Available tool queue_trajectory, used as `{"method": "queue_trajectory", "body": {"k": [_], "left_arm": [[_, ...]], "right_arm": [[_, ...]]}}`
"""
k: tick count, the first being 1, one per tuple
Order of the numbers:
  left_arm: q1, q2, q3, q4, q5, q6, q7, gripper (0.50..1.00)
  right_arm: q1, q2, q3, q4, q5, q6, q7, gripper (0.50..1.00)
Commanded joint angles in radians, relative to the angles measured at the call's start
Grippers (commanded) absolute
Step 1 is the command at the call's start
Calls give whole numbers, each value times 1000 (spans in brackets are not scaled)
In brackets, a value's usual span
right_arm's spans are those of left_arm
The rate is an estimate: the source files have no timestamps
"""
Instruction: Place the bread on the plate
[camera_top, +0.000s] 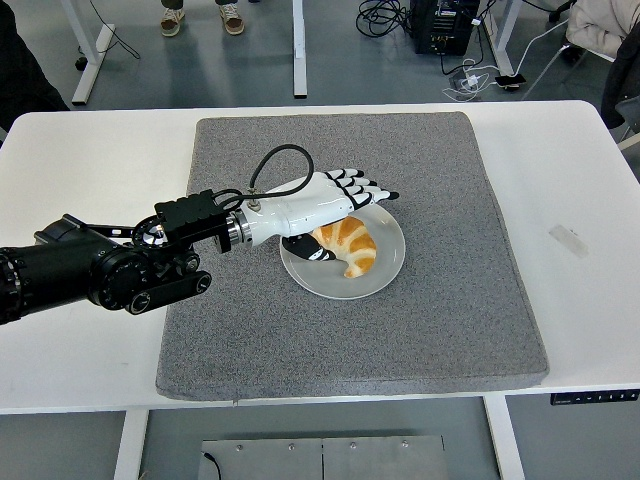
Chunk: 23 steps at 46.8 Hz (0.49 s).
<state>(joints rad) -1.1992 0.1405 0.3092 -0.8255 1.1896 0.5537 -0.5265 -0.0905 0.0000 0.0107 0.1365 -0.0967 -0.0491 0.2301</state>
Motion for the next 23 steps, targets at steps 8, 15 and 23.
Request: {"method": "queue_trajectory", "body": {"k": [8, 15, 23], "left_arm": [[-8, 10, -82, 0, -176, -47, -84, 963], [-5, 33, -179, 0, -271, -155, -84, 963], [7, 34, -266, 0, -331, -190, -84, 965]], "right_arm": [[0, 0, 0, 0, 0, 0, 0, 1000], [0, 0, 0, 0, 0, 0, 0, 1000], [0, 0, 0, 0, 0, 0, 0, 1000]]}}
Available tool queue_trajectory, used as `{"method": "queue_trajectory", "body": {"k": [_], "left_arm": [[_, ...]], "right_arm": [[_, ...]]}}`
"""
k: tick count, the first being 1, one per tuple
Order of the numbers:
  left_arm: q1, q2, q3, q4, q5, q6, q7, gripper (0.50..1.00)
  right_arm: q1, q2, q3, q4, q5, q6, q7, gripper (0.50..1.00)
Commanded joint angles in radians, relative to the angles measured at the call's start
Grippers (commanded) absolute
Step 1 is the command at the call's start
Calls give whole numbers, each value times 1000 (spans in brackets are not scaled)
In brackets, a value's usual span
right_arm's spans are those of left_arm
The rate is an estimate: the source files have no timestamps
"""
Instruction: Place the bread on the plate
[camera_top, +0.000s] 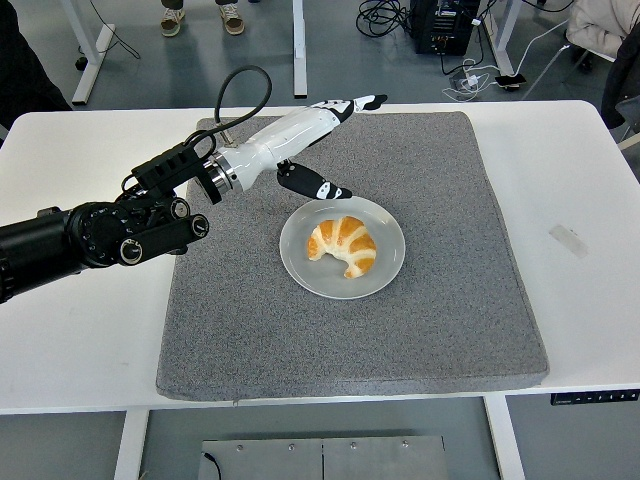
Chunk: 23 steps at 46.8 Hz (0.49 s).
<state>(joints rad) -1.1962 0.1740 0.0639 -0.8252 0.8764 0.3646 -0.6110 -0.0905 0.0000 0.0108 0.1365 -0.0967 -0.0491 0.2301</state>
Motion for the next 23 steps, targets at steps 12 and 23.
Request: {"method": "queue_trajectory", "body": {"k": [12, 23], "left_arm": [[35, 1, -133, 0, -284, -1, 0, 965], [70, 4, -252, 11, -450, 2, 0, 965]], "right_arm": [[0, 0, 0, 0, 0, 0, 0, 1000], [0, 0, 0, 0, 0, 0, 0, 1000]]}}
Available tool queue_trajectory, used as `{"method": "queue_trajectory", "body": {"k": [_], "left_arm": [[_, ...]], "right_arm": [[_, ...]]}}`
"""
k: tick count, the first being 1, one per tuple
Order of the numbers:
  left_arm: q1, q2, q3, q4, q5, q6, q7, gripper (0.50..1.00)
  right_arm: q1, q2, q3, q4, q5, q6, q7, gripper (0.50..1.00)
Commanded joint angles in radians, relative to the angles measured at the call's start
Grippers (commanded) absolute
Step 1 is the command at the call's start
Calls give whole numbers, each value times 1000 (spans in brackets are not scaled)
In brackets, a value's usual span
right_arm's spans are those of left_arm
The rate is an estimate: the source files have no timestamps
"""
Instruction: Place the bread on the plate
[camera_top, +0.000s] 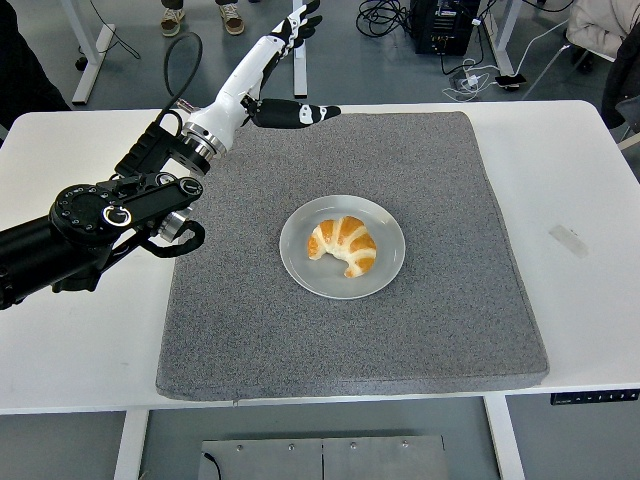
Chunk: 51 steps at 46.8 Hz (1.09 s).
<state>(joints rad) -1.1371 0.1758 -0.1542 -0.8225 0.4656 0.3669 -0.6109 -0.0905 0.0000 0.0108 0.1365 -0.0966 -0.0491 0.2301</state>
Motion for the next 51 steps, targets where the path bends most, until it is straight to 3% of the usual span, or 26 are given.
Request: {"method": "queue_trajectory", "body": {"k": [1, 16, 24, 29, 33, 40, 51], "left_arm": [[16, 5, -48, 8, -51, 0, 0, 965], [73, 1, -255, 65, -208, -6, 3, 965], [92, -4, -338, 92, -286, -48, 34, 965], [102, -12, -378, 140, -324, -107, 53, 965], [100, -61, -398, 225, -340, -173, 72, 965], [100, -122, -456, 362, -386, -305, 141, 965], [102, -137, -490, 390, -430, -345, 143, 965]], "right_arm": [[0, 0, 0, 0, 0, 0, 0, 1000], [0, 0, 0, 0, 0, 0, 0, 1000], [0, 0, 0, 0, 0, 0, 0, 1000], [0, 0, 0, 0, 0, 0, 0, 1000], [0, 0, 0, 0, 0, 0, 0, 1000], [0, 0, 0, 0, 0, 0, 0, 1000], [0, 0, 0, 0, 0, 0, 0, 1000]]}}
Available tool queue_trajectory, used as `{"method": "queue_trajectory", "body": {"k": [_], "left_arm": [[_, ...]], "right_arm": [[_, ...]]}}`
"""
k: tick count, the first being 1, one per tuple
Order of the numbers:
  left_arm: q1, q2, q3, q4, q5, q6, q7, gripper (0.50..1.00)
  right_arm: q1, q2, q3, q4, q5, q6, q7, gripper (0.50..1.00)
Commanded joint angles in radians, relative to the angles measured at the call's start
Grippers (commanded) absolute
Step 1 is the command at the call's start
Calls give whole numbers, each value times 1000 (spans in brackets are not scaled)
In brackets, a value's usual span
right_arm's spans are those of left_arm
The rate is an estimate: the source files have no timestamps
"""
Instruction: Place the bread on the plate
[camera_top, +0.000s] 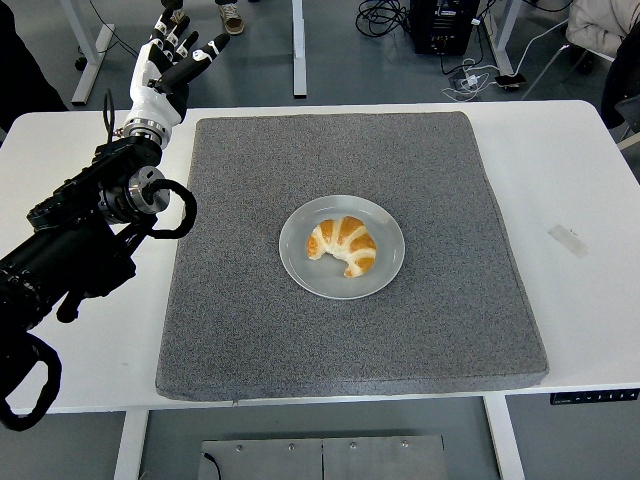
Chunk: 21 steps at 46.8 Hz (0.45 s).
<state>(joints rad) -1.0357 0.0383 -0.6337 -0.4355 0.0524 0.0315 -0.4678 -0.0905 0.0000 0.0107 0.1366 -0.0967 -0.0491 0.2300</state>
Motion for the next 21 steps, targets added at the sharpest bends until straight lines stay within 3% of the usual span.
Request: {"method": "queue_trajectory", "body": {"k": [1, 11, 21], "left_arm": [[2, 0, -18, 4, -28, -16, 0, 965], [3, -1, -47, 72, -112, -105, 5, 965], [3, -3, -55, 90, -132, -125, 26, 965]], "right_arm": [[0, 0, 0, 0, 0, 0, 0, 1000], [6, 0, 5, 9, 0, 0, 0, 1000], [3, 0, -2, 8, 0, 0, 0, 1000]]}}
